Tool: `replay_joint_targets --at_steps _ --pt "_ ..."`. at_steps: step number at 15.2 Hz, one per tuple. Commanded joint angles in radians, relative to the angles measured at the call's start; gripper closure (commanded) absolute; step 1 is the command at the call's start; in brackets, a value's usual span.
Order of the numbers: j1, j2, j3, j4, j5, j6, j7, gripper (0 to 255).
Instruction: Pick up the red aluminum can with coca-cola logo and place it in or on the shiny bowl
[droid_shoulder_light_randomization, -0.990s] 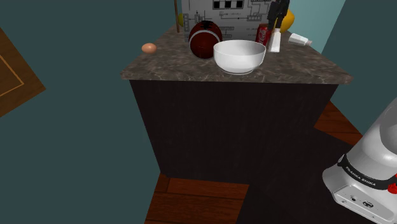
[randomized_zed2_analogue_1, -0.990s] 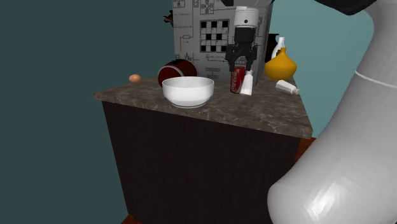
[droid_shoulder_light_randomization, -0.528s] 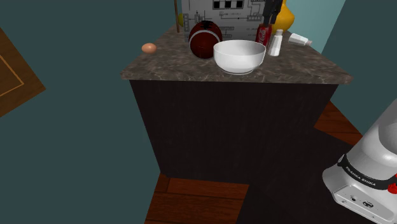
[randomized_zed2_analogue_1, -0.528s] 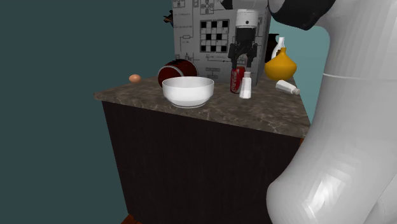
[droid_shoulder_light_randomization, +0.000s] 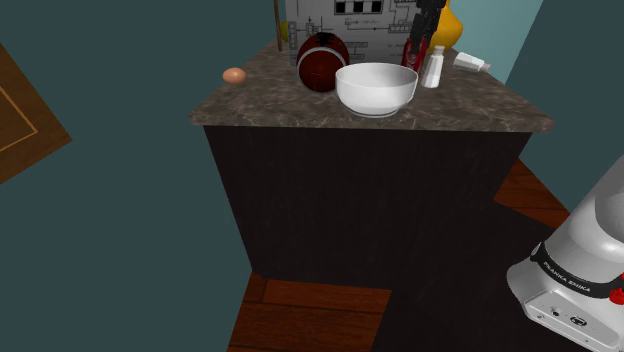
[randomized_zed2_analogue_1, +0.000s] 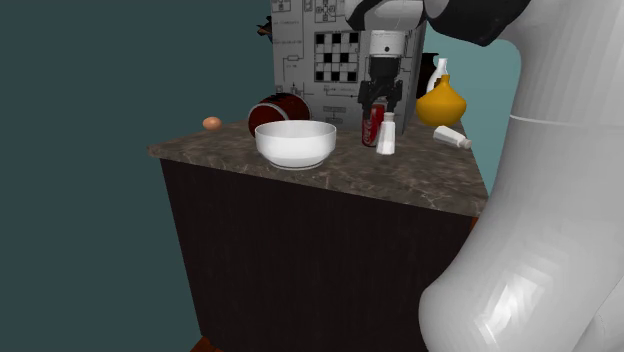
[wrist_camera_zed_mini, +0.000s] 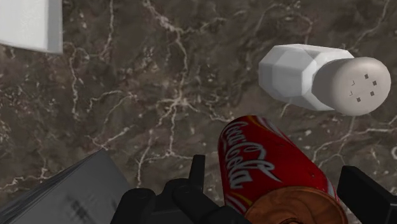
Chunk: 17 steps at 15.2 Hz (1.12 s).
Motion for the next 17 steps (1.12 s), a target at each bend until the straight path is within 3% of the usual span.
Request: replay_joint_targets --at_steps 1,5,6,17 --pt "0.000 0.000 0.000 -0.003 0.000 0.003 0.000 0" --pt "0.000 0.000 0.000 -0.003 0.000 0.003 0.000 0" --pt "0.000 0.000 0.000 -0.003 0.000 0.003 0.000 255" --pt "-0.001 0.004 -0.001 0.029 0.001 -0.025 0.000 255"
